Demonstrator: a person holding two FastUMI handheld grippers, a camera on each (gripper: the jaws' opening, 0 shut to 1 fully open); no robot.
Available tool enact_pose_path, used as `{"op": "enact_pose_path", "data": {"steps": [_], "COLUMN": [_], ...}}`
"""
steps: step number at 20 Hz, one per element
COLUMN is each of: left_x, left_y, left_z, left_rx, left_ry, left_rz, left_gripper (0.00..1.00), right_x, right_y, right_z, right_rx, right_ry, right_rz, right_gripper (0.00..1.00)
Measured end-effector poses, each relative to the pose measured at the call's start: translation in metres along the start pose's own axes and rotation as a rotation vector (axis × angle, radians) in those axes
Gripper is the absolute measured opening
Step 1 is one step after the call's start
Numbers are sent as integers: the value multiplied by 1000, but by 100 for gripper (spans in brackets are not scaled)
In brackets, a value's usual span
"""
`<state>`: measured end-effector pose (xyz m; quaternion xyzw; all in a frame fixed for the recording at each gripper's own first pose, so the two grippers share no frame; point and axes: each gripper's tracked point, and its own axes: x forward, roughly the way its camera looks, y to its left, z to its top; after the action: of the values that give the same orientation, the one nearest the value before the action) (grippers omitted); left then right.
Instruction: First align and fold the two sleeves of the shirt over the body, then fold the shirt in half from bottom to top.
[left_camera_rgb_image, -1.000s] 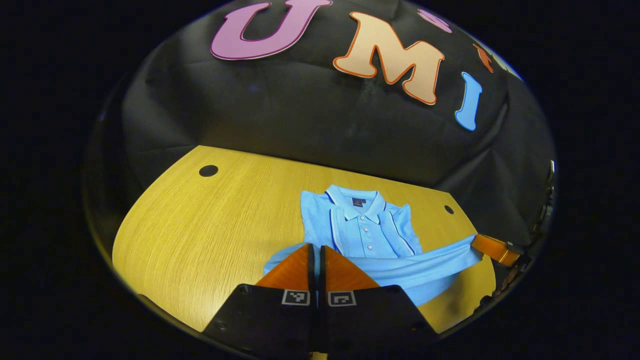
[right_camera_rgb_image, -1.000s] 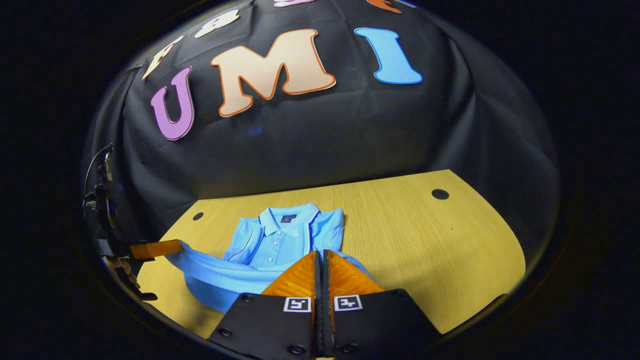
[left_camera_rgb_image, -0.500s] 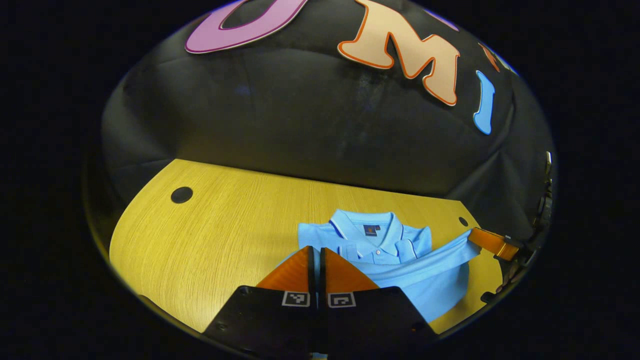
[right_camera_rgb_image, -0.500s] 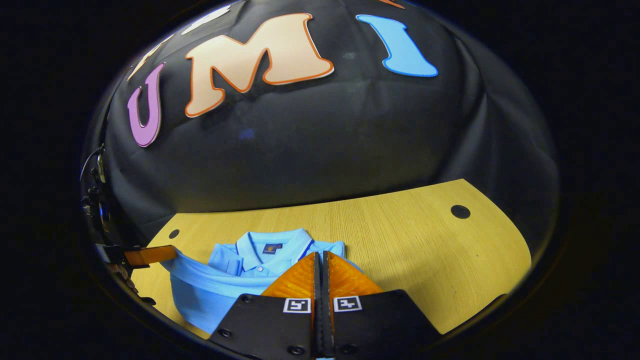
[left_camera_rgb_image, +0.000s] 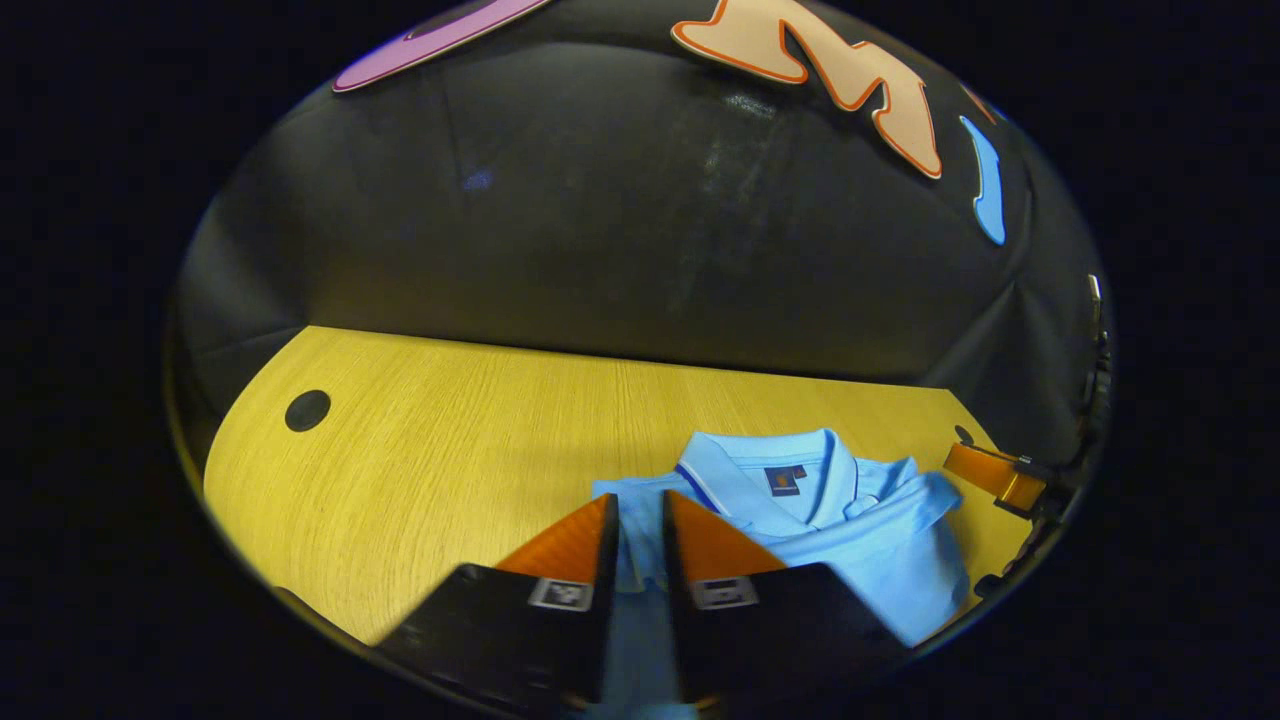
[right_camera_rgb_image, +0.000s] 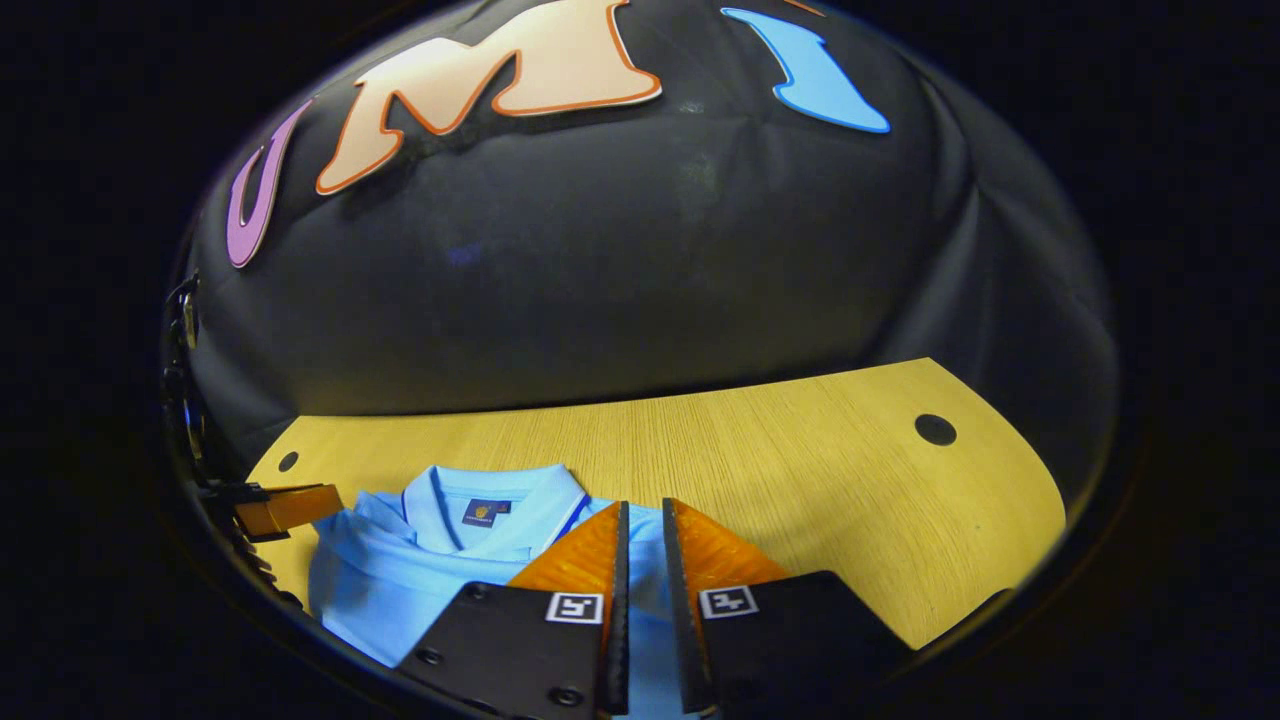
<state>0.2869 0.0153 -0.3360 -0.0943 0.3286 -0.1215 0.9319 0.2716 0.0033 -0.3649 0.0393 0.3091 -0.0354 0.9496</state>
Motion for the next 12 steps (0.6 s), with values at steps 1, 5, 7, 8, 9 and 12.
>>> {"op": "enact_pose_path", "data": {"steps": [1,5,7,8,9,12], "left_x": [-2,-53,-87,-105,-122,-170], "left_y": [0,-12,-22,-24,-27,-44], "left_z": [2,25,31,33,34,37], "left_rx": [7,32,45,53,61,78], "left_ry": [-6,-130,-186,-209,-230,-280], "left_rz": [1,30,36,49,60,60], "left_gripper": [67,97,96,96,96,96], "right_x": [-9,-62,-96,-113,-130,-178], "right_y": [4,2,4,5,5,-1], "right_z": [5,30,43,46,48,51], "right_rx": [-3,-60,-78,-79,-80,-99], "right_ry": [-18,-155,-203,-222,-236,-287], "right_rz": [13,-3,2,13,23,29], "right_gripper": [26,93,100,100,99,100]}}
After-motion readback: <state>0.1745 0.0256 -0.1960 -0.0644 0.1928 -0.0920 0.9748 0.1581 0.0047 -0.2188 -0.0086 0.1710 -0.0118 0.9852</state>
